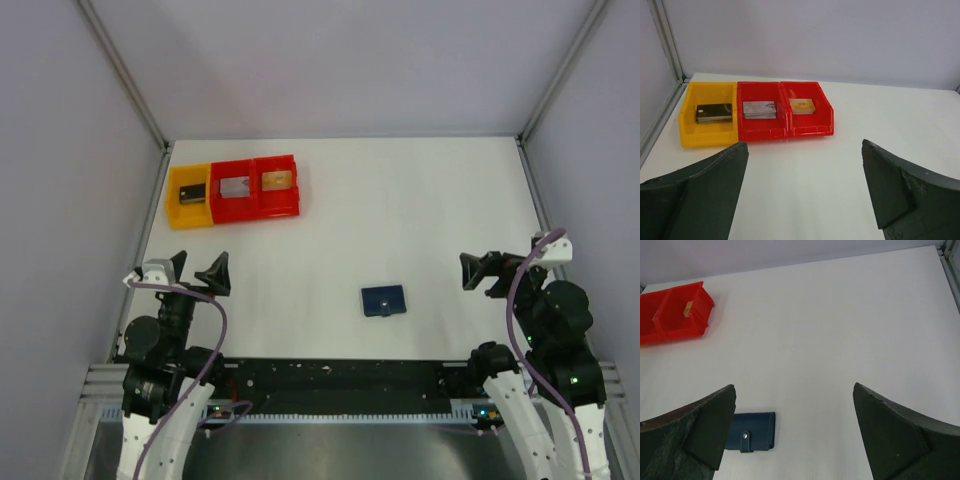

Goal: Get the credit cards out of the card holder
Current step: Move the card holder to the center of the board.

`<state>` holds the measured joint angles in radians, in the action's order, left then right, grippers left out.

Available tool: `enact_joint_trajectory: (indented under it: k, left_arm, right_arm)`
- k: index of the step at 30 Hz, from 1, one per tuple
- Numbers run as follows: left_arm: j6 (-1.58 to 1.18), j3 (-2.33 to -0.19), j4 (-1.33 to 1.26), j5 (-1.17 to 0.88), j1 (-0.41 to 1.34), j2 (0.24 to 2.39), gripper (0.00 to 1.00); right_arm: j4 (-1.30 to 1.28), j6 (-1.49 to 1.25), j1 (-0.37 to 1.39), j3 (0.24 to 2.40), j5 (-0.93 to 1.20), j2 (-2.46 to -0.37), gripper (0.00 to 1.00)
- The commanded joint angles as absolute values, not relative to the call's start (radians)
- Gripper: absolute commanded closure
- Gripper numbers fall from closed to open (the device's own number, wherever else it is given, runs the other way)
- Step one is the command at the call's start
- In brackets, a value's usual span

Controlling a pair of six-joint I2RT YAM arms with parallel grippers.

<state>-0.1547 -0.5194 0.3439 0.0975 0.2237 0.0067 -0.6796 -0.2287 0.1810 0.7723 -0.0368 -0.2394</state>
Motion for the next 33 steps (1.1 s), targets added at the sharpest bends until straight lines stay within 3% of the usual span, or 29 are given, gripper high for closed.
enact_joint_trajectory:
  k: [1, 8, 14, 22, 33]
  left_arm:
    - [-0.153, -0.523, 0.313, 0.115, 0.225, -0.028, 0.01]
    - [-0.158, -0.529, 0.322, 0.126, 0.225, -0.026, 0.01]
    - [-0.16, -0.531, 0.321, 0.106, 0.225, -0.035, 0.01]
    - [-0.156, -0.525, 0.314, 0.112, 0.227, -0.052, 0.01]
    - [-0.153, -0.523, 0.311, 0.118, 0.232, -0.057, 0.01]
  right_arm:
    - [-0.647, -0.239, 0.19, 0.772, -0.015, -0.256, 0.01]
    - [-0.687, -0.394, 0.192, 0.752, 0.081, -0.337, 0.01]
    - [-0.764, -0.572, 0.19, 0.707, 0.136, -0.541, 0.01]
    - [-0.632, -0.768, 0.202, 0.513, 0.259, -0.715, 0.01]
    - [-0.373, -1.038, 0.514, 0.35, 0.106, -0.883, 0.02]
